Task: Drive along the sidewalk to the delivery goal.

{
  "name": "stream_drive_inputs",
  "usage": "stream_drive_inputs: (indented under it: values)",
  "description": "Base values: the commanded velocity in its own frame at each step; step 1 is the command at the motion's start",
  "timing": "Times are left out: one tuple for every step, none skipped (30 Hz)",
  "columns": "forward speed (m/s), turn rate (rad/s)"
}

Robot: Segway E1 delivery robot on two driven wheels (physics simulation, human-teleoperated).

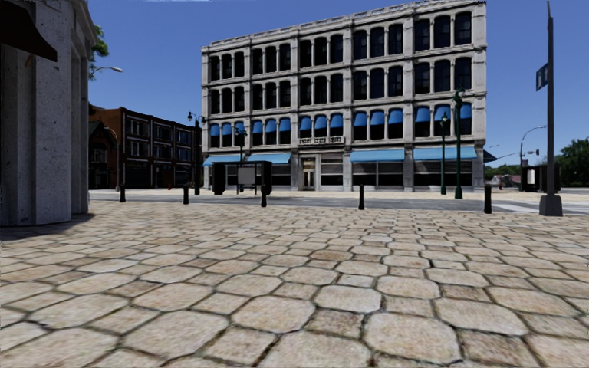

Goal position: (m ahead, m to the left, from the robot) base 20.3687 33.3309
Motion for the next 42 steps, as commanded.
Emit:
stream_drive_inputs:
  values:
    - [2.0, 0.41]
    - [2.0, 0.42]
    - [2.0, 0.42]
    - [2.0, 0.43]
    - [2.0, 0.43]
    - [2.0, 0.43]
    - [2.0, 0.43]
    - [2.0, 0.43]
    - [2.0, 0.43]
    - [2.0, 0.43]
    - [2.0, 0.43]
    - [2.0, 0.43]
    - [2.0, 0.43]
    - [2.0, 0.43]
    - [2.0, 0.43]
    - [2.0, 0.43]
    - [2.0, 0.43]
    - [2.0, 0.43]
    - [2.0, 0.43]
    - [2.0, 0.43]
    - [2.0, 0.43]
    - [2.0, 0.43]
    - [2.0, 0.43]
    - [2.0, 0.43]
    - [2.0, 0.39]
    - [2.0, 0.27]
    - [2.0, 0.27]
    - [2.0, 0.13]
    - [2.0, 0.0]
    - [2.0, 0.0]
    - [2.0, 0.0]
    - [2.0, 0.0]
    - [2.0, 0.0]
    - [2.0, 0.0]
    - [2.0, 0.0]
    - [2.0, 0.0]
    - [2.0, 0.0]
    - [2.0, 0.0]
    - [2.0, 0.0]
    - [2.0, 0.0]
    - [2.0, 0.0]
    - [2.0, 0.0]
